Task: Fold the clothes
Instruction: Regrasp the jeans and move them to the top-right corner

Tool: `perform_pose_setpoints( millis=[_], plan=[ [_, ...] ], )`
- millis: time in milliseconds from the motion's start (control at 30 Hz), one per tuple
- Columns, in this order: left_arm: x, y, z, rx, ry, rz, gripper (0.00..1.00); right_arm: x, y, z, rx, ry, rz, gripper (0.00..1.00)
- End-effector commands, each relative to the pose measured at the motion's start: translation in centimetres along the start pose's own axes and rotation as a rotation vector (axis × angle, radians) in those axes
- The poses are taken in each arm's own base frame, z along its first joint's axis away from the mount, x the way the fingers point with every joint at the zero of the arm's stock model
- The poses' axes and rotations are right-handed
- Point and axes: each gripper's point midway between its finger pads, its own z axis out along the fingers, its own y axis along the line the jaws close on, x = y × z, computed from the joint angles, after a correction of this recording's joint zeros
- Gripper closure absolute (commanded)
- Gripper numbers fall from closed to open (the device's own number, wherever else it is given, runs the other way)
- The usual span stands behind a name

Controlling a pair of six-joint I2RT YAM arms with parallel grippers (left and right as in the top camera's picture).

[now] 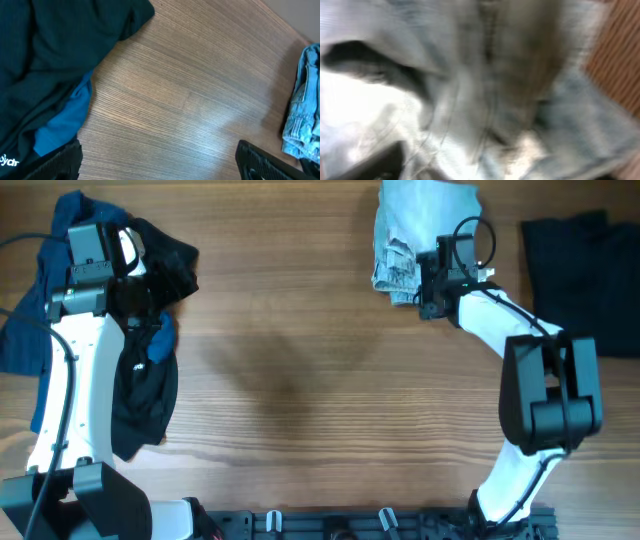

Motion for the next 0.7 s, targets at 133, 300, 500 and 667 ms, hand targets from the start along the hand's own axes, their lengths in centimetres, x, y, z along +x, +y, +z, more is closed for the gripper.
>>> perform_pose_setpoints(
  millis=[133,300,500,667],
  plan=[
    [-0.4,-0.5,-0.4,0.018,-0.012,0.020,0.04,-1.5,-3.0,2.6,0.061,-0.004,-0.302,0.96],
    [-0.4,-0.5,-0.4,0.018,-0.011,0.020,0.05,-1.7,-1.0,1.2,-0.048,0.113,-0.586,0.95],
    [-0.4,-0.5,-0.4,0.018,-0.011,0.020,0.05,-3.9,4.6,-5.9,-0.338,0.230,-0.690,0.96],
    [-0.4,-0.5,-0.4,0.018,-0.012,0.020,0.05,-6.4,7.1,-12.5,-0.436,0.181,-0.746,0.96]
  ],
)
